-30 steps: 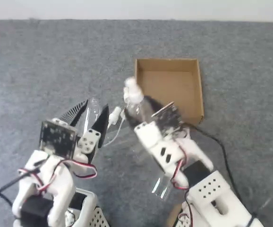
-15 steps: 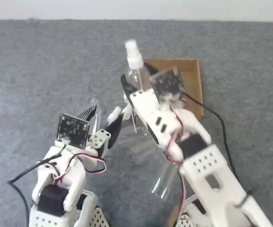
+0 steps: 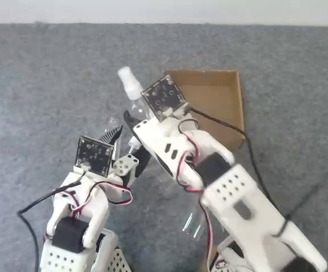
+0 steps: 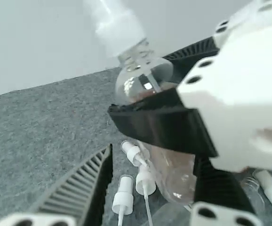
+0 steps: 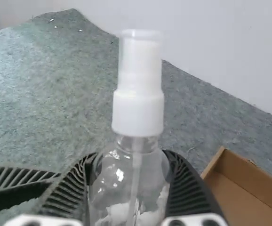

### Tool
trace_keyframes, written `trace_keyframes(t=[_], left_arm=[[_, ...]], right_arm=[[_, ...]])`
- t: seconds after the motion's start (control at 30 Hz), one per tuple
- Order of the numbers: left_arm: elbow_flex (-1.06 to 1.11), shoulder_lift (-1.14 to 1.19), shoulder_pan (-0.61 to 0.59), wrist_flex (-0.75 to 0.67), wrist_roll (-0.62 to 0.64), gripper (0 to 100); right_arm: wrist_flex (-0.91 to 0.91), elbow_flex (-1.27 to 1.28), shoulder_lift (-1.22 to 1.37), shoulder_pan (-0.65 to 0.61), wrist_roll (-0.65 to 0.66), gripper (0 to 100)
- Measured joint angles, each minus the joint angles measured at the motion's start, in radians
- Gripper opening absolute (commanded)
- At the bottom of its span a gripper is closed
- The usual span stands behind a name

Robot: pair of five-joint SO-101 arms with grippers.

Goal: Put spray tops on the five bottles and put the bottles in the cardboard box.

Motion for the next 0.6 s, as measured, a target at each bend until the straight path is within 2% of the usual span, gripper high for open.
trace_keyframes(t=[0.23,0.5,0.6], left_arm=[[0.000,-0.002,0.005,0.000,-0.002,25],[0.003,0.002,0.005,0.000,-0.002,25],[0.020,0.003,0.003,-0.002,-0.002,25]], right_arm=[[0.155,0.000,-0.175,0.000,0.000,0.6],[0.172,-0.005,-0.207,0.000,0.000,0.6],[0.172,-0.051,-0.170,0.040,0.015,0.6]])
